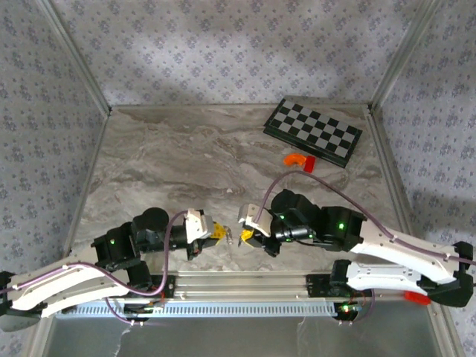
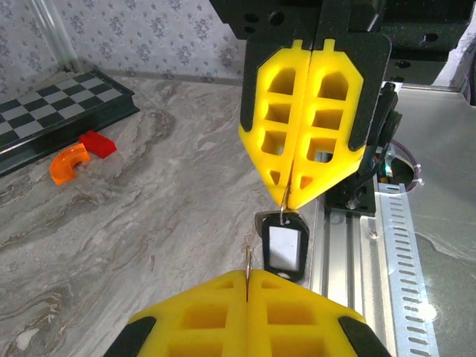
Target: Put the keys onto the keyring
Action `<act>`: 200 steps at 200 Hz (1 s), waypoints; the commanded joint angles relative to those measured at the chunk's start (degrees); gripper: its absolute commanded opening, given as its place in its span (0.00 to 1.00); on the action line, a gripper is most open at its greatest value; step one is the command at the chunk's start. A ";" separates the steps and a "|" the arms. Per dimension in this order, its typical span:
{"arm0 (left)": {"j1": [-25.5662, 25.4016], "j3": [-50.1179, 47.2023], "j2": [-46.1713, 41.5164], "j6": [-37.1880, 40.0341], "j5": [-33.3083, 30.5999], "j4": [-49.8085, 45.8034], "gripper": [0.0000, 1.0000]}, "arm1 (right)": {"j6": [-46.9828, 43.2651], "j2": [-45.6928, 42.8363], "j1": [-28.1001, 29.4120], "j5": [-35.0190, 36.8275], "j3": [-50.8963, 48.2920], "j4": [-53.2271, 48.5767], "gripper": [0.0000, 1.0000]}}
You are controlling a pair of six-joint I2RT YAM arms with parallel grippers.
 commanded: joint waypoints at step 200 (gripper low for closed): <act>-0.65 1.39 -1.70 1.10 0.25 0.88 0.00 | -2.19 4.06 3.05 3.29 4.40 3.36 0.00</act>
